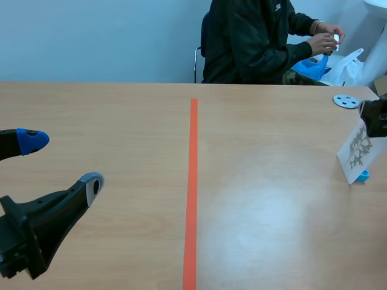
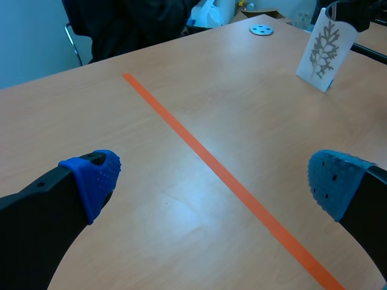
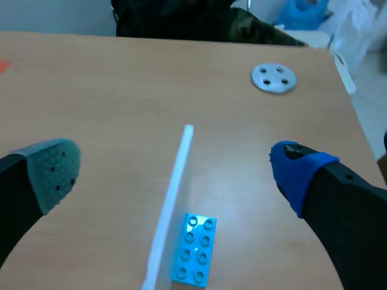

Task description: Sort the leaf by its shape. The table is split by an orange tape line. A compound leaf with several leaflets goes to the left side, a simple leaf with one blade goes to the right side. Return to the home posture when a red brick is placed on the table.

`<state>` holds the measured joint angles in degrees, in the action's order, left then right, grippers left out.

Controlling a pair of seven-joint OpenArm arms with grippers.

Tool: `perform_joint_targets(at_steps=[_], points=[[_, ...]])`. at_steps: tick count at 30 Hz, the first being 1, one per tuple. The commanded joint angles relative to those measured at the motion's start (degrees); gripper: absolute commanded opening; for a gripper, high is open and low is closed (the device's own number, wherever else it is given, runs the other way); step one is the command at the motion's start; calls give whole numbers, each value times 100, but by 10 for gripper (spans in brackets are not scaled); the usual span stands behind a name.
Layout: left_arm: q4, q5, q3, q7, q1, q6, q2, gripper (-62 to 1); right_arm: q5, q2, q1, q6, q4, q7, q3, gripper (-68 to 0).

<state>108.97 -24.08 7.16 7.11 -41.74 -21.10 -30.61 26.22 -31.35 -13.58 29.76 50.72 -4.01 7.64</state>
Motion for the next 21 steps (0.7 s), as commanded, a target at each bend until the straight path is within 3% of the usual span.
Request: perform_joint_targets(at_steps=[1,4,10,15,21], points=[[70,-33,-15,79,2,-9,22,14,72,-229,-46,76,345,122,26,4],[70,-33,-15,68,2,-9,11,14,479,-382,17,306,791,614,26,4],[70,-33,-15,42,2,-7,9,14,1023,-479,426,413,1912,1274,26,4],[70,-33,-15,44,2,-7,9,14,1200,-431,1034,442,2920,1661,26,4],[70,-33,-15,42,2,-7,9,14,1202,-330,1998,439,4116,1700,26,4]])
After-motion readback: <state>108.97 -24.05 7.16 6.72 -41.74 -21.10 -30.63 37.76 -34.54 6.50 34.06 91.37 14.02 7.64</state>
